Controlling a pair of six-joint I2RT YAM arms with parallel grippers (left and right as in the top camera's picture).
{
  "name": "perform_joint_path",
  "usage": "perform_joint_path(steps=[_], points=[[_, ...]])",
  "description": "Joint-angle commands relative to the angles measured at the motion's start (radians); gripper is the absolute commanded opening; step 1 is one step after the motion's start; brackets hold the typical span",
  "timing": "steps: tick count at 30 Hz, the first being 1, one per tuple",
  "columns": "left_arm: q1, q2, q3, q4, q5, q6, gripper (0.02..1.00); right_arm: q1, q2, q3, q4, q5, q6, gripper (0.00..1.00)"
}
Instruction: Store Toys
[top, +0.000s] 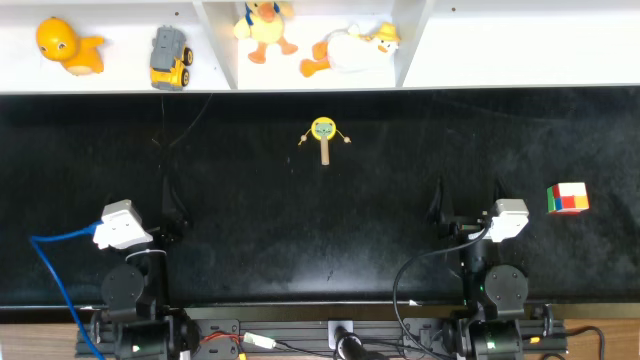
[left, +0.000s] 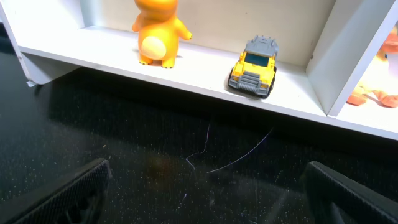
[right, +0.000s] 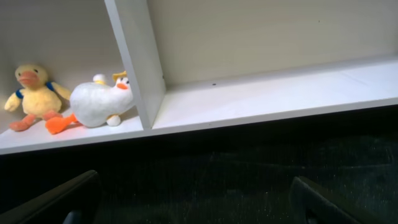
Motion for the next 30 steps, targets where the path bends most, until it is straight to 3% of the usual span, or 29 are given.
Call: perform_joint_path(steps=[1,23,26,30], points=[[-0.007,-0.012,-0.009,0.005,0.010,0.019,0.996,0.005,-0.010,-0.014,0.005,0.005,0.004,0.993],[-0.007,-0.012,-0.009,0.005,0.010,0.019,0.996,0.005,-0.010,-0.014,0.005,-0.008,0.023,0.996],[-0.007,-0.012,-0.009,0.005,0.010,0.019,0.998,0.005,-0.010,-0.014,0.002,-0.082,0.116,0.996],[-0.007,-0.012,-0.009,0.005,0.010,0.019,0.998,0.005,-0.009,-0.013,0.005,-0.181,0.431,0.996]])
